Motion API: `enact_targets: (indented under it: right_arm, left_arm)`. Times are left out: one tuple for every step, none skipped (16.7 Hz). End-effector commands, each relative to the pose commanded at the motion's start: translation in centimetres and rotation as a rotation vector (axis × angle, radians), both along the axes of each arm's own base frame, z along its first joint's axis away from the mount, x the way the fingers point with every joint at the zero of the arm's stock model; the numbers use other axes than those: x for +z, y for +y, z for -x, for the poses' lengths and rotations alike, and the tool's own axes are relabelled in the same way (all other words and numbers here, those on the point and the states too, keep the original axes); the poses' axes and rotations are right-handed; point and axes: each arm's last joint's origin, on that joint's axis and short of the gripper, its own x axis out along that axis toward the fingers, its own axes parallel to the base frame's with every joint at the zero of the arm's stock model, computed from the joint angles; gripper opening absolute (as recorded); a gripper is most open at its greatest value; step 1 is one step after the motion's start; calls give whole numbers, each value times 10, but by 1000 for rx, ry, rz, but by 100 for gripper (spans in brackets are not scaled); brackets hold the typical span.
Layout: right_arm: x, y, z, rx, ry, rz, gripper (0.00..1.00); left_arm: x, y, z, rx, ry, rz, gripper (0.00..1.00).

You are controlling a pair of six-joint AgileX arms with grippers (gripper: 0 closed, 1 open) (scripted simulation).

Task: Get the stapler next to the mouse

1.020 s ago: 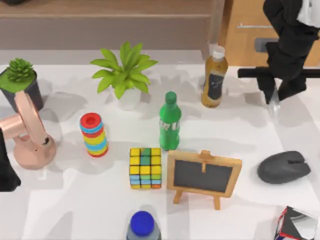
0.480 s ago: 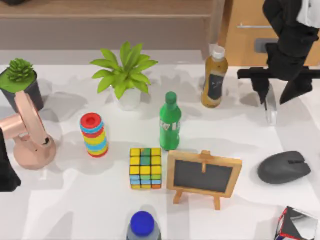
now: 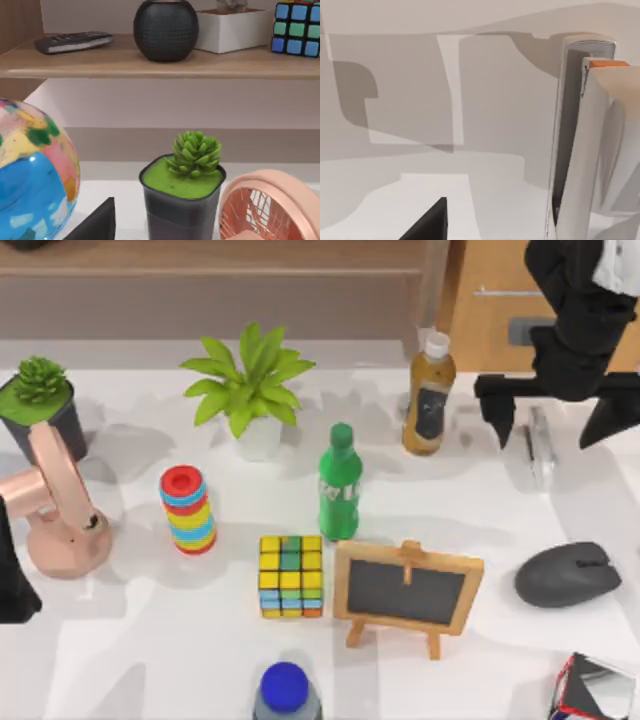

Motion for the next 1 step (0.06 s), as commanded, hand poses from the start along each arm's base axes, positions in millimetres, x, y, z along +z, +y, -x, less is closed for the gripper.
enact_targets:
  right_arm:
    - [0,0,0,0,0,0,100]
  left_arm:
    - [0,0,0,0,0,0,100]
